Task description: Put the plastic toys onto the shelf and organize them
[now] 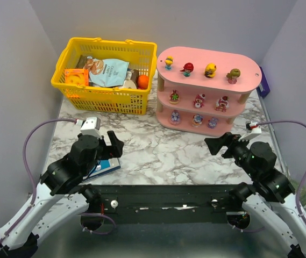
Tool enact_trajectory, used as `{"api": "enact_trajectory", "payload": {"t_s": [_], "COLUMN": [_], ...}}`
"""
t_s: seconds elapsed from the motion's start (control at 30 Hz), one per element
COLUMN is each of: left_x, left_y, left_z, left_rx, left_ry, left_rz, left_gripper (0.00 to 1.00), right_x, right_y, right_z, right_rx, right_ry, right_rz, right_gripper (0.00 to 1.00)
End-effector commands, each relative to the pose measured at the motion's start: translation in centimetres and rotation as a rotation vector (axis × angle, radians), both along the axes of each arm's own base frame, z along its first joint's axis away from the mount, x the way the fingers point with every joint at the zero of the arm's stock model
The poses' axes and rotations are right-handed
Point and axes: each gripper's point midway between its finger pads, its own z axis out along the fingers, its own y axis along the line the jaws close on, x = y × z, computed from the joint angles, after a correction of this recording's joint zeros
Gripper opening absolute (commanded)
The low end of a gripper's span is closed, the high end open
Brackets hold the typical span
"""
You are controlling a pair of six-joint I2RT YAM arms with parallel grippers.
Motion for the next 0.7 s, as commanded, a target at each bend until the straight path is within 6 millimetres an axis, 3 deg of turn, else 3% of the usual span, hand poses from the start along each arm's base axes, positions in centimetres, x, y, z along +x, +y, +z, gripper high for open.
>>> {"api": "enact_trajectory", "payload": {"t_s": [0.0,0.17,0.47,0.67], "left_x": [-0.9,-1.1,-1.7,-1.9], "left_y": [1.1,1.4,2.0,1.9], "left_z": [0.2,0.6,2.9,2.9], "left_rx": [-0.060,-0.080,-0.109,-0.102], "left_ry": [-0.034,-0.052,-0.104,-0.093], "left_rz": [0.041,0.042,0.037,0.023], "left_gripper": [0.99,0.99,0.99,0.99], "right_x": [-0.7,-1.7,-3.3,-3.1], "right_y": [-2.3,-3.2,-3.3,-2.9], "right_z": [1.0,1.9,3.7,3.1], "right_rx": [-0.020,-0.009,0.073,0.071], "right_ry": [0.013,-0.011,-0.072,-0.052], "right_rz": [-0.094,-0.108,-0.080,-0.067], "right_gripper": [1.00,1.00,1.00,1.00]}}
